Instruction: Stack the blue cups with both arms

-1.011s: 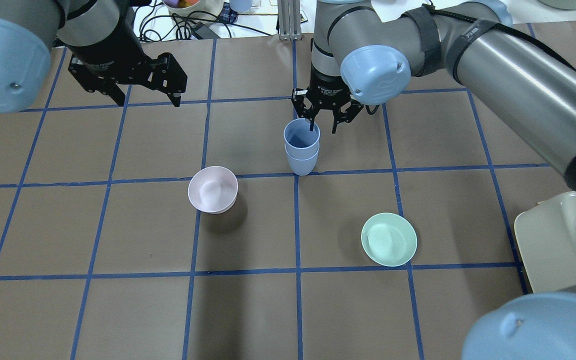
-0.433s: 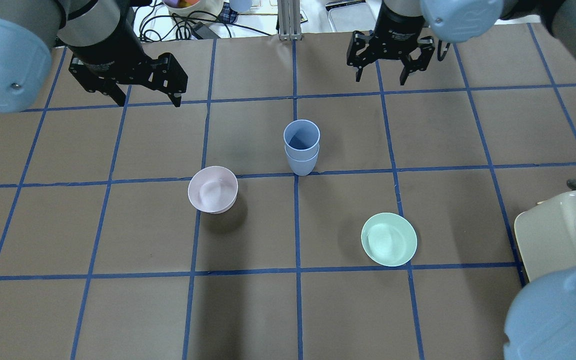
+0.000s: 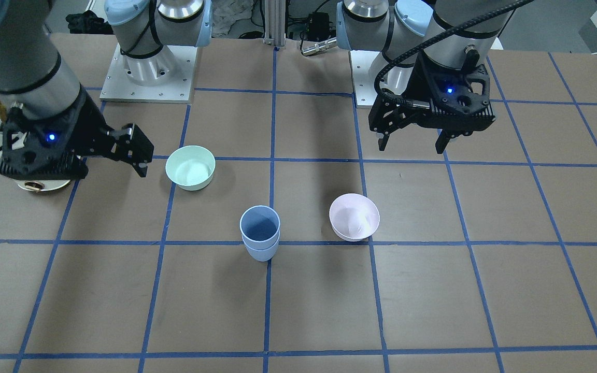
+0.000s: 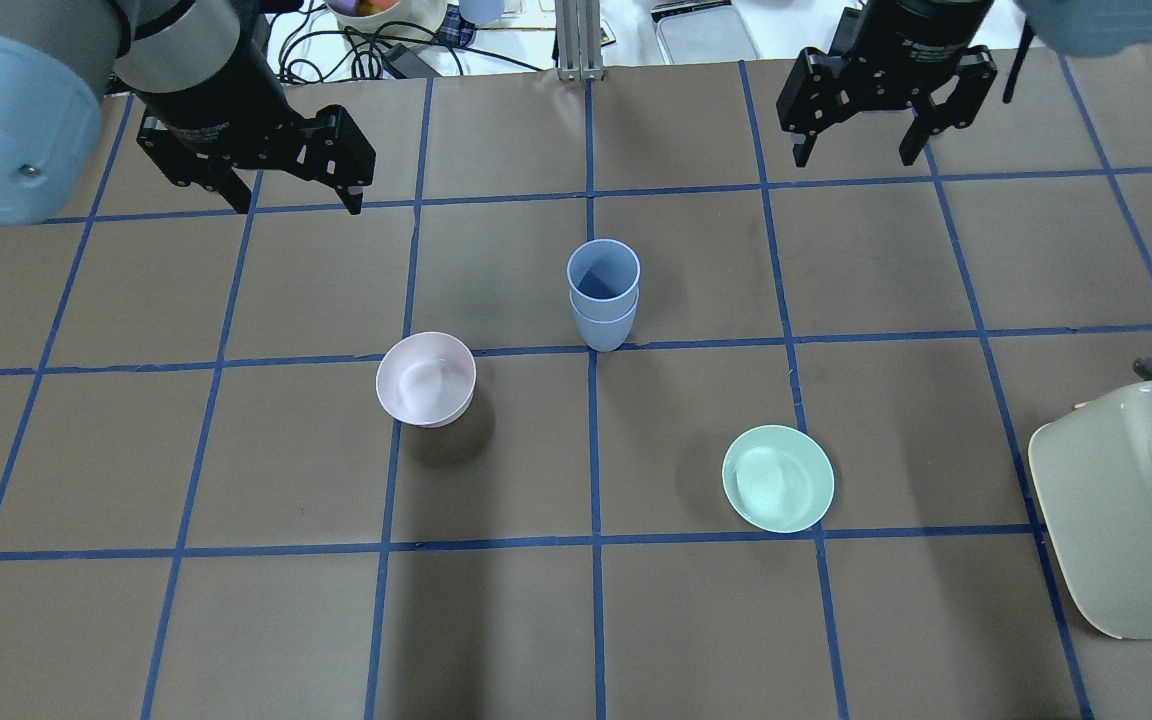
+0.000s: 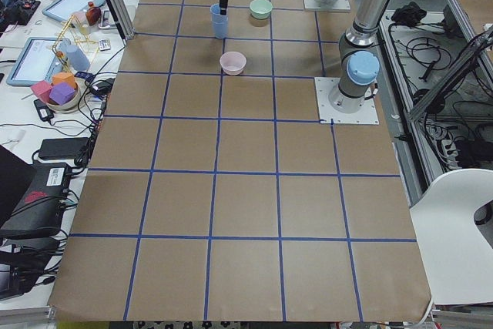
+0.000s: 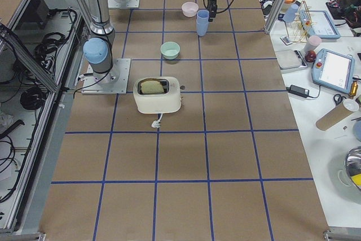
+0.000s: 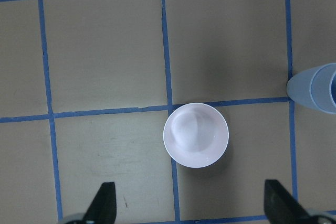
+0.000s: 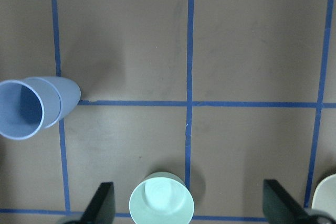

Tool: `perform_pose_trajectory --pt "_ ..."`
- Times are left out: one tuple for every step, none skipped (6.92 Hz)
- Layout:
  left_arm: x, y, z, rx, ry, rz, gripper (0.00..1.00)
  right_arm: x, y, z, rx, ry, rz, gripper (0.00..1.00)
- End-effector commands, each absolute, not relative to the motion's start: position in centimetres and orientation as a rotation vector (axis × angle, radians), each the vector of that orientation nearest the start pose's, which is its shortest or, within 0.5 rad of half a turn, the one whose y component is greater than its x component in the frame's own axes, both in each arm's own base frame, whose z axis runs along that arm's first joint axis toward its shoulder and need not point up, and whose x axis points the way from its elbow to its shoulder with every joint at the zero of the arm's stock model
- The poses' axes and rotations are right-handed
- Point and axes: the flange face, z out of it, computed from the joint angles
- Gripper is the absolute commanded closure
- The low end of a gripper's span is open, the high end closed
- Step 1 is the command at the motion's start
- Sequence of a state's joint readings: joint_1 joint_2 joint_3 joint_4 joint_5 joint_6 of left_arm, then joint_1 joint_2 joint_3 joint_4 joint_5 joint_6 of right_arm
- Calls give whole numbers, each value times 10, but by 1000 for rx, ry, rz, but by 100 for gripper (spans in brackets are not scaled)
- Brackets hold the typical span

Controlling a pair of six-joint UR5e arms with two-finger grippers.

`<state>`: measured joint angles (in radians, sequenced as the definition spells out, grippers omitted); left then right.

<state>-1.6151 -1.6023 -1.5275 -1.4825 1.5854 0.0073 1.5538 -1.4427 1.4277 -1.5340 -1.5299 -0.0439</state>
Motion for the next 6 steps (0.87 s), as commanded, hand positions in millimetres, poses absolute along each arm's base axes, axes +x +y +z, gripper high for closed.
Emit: perform_pose_trajectory --pt "-155 -508 503 78 3123 -156 0 125 -503 499 -69 3108 29 0" --pt "-155 -508 502 78 3123 -154 0 123 -505 500 -64 3110 0 0" --pt "-155 -508 502 78 3123 -154 0 122 -506 502 -64 3110 -5 0" --pt "-154 -509 502 76 3123 -156 0 123 -505 504 -64 3106 -12 0" --pt "-155 -509 502 78 3123 -156 0 123 -505 502 -64 3103 -8 0" --pt "-155 -508 502 78 3123 -154 0 121 -506 501 -60 3106 -7 0"
